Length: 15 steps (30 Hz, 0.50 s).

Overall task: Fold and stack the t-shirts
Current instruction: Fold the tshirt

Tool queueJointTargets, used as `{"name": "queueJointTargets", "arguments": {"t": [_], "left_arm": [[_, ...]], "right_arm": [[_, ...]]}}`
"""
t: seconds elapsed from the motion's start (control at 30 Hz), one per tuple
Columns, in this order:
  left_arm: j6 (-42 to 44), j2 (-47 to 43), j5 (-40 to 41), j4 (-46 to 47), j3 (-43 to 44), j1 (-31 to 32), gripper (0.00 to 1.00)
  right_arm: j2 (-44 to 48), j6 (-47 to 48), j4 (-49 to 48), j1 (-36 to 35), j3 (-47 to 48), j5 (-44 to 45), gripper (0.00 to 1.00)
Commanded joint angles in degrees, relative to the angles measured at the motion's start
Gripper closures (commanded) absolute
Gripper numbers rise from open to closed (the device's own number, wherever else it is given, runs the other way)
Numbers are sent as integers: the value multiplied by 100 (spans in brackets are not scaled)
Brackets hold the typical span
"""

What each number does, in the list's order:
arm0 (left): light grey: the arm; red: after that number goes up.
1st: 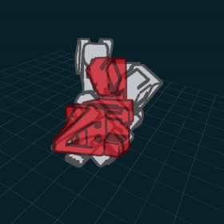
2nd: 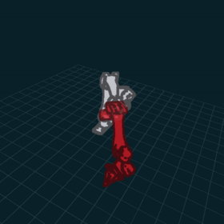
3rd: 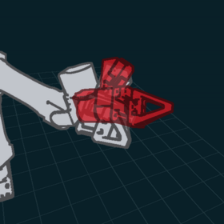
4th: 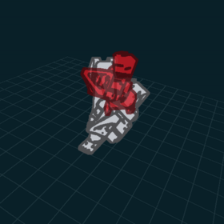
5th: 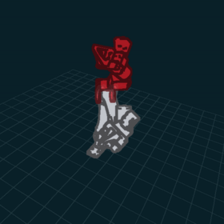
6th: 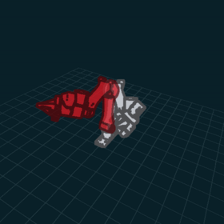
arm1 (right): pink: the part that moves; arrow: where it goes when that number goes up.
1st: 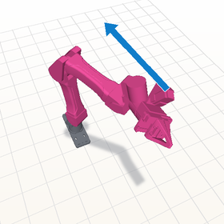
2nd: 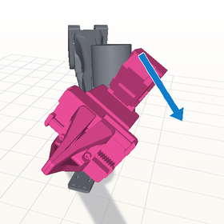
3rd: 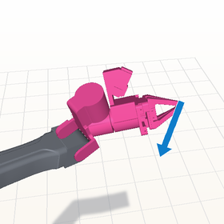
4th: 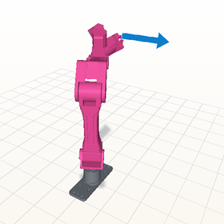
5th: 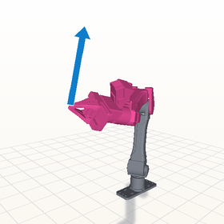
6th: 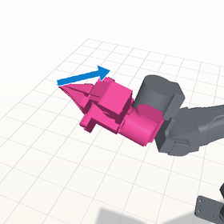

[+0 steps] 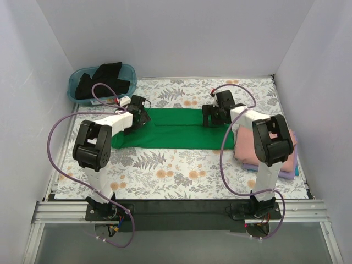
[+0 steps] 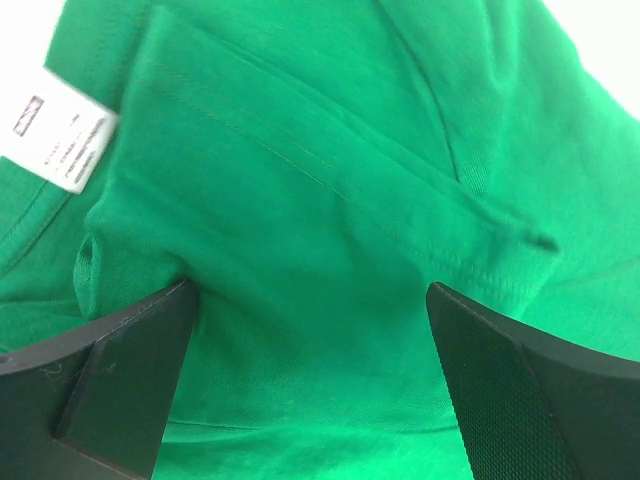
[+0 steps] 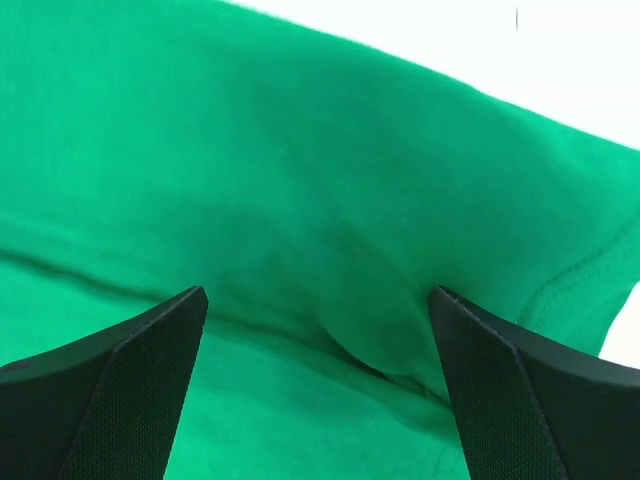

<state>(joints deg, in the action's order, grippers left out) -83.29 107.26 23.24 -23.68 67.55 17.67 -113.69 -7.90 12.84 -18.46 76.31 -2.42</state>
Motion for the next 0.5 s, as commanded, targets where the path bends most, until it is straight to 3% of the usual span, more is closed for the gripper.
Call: {"name": "queueJointTargets", "arguments": {"t": [0.0,0.17,0.3,0.47], "left_arm": [[-127,435,-882,337,170,-9,2],[154,989,-1656,645,671,157,2],[400,1481,-1850,672,1399,491,2],[340,2289,-2324,585,2524,694,2]], "right_arm": [[530,-589,386,-218,-985,214,2],[1796,-1221,307,-860,-2669,601,2],[2806,-2581,237,-1536,-3900,866,2],[3564,-3506,-97,-2837,-4748,663,2]]}}
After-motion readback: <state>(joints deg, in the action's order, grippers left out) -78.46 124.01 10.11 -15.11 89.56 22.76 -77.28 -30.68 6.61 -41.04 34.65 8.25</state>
